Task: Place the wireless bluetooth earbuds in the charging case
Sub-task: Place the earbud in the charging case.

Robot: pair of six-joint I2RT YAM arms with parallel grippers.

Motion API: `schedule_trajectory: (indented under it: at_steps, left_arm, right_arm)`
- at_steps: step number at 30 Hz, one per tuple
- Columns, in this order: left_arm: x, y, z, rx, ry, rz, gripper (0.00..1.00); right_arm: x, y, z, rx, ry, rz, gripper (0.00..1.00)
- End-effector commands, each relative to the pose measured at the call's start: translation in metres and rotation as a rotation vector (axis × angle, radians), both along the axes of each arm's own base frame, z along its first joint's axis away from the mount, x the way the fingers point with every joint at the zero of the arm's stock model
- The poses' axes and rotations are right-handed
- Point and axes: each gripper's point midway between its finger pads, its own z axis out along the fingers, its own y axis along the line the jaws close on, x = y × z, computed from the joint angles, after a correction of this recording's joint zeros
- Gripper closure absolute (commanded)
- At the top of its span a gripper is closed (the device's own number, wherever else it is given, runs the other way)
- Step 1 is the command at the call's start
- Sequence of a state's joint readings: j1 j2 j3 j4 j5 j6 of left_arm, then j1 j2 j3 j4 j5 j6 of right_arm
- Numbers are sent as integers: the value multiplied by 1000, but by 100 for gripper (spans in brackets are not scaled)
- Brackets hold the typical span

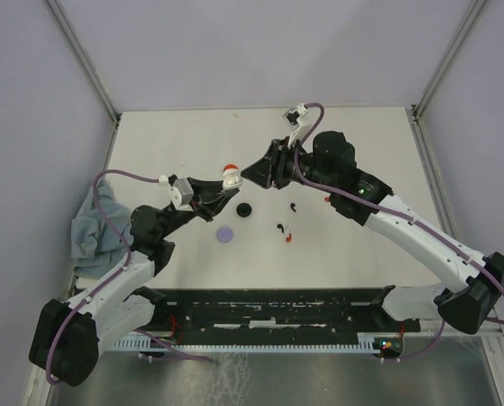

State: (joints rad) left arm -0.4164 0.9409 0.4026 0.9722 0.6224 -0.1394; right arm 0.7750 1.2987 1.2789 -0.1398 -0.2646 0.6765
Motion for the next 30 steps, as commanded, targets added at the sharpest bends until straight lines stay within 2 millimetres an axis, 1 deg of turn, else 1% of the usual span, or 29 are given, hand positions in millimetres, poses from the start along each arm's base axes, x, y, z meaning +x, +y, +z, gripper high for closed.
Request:
schedule_trajectory:
  at_steps: [1,4,8,17,22,30]
  left_arm:
    - [4,2,1,50,-35,34,97]
    - [8,2,-6,95,-30,48,97]
    - [11,1,-10,152,-50,47,97]
    - [12,1,-10,231,-113,51,97]
    - [10,0,-10,245,-131,38,97]
    - [6,-2,-8,246,-144,24,97]
  right_arm:
    - [-8,-6,29,-41,-84,39,52]
    - [-11,-1,25,-80,-45,75,54]
    - [-8,2,12,-135,31,76,56]
    - [-2,5,-16,-225,135,51,61]
    - [1,9,-24,-227,161,40,63]
    - [6,15,-30,-211,189,33,65]
